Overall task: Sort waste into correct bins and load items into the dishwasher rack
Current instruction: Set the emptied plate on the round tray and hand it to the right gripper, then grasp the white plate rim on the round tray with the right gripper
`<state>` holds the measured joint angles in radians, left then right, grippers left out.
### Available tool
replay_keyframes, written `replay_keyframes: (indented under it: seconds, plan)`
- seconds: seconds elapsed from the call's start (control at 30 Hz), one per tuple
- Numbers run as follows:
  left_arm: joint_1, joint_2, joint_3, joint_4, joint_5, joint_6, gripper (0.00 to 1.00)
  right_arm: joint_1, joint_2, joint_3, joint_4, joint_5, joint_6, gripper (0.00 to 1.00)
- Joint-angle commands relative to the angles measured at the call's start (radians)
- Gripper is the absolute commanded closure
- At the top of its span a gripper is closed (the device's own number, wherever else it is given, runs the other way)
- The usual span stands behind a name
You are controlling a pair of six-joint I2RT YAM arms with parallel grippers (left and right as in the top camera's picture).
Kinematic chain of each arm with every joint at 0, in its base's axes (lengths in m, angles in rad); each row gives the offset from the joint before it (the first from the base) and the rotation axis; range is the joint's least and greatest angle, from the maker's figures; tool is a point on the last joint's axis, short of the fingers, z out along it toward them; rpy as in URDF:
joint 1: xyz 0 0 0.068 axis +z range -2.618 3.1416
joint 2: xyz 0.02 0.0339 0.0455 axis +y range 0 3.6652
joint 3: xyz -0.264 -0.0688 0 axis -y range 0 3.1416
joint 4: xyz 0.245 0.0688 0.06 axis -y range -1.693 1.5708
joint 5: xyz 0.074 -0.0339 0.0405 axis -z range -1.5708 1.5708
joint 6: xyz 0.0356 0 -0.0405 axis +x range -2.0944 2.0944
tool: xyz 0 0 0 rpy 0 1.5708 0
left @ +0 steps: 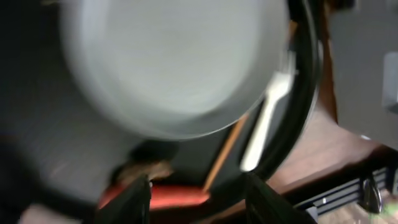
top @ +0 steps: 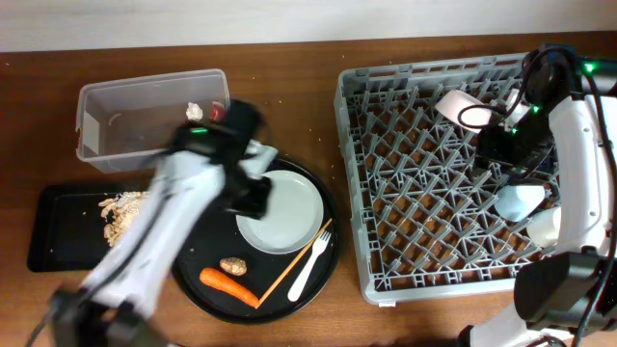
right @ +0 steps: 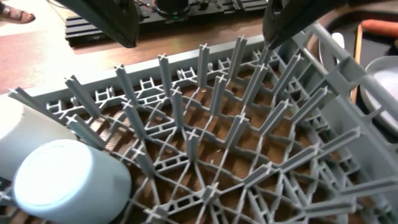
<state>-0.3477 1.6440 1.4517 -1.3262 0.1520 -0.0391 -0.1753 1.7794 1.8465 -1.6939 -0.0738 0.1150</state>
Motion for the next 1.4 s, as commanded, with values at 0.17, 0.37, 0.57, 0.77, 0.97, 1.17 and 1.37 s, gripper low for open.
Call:
replay_keyframes:
  seconds: [0.17,0.37,0.57,0.77,0.97,1.17,1.37]
  plan:
    - [0.437,-0.203,0.020,-0.074,-0.040,-0.029,0.17,0.338,-0.092,0.000,0.055,-0.141,0.024,0.36]
    - [0.475,-0.203,-0.004,-0.071,-0.026,-0.029,0.16,0.774,-0.005,-0.003,0.240,-0.104,0.189,0.28]
    - [0.475,-0.203,-0.011,-0.071,-0.026,-0.029,0.13,0.869,0.229,-0.003,0.277,-0.046,0.420,0.27]
    - [0.475,-0.203,-0.011,-0.065,-0.026,-0.029,0.08,0.870,0.428,-0.005,0.281,-0.049,0.470,0.27]
    - [0.475,-0.203,-0.011,-0.066,-0.026,-0.029,0.08,0.869,0.496,-0.011,0.318,-0.046,0.472,0.28]
    - [0.475,-0.203,-0.011,-0.066,-0.026,-0.029,0.08,0.869,0.501,-0.160,0.459,-0.046,0.496,0.28]
    - [0.475,-0.203,-0.011,-0.066,-0.026,-0.029,0.08,0.867,0.494,-0.159,0.473,-0.045,0.496,0.63]
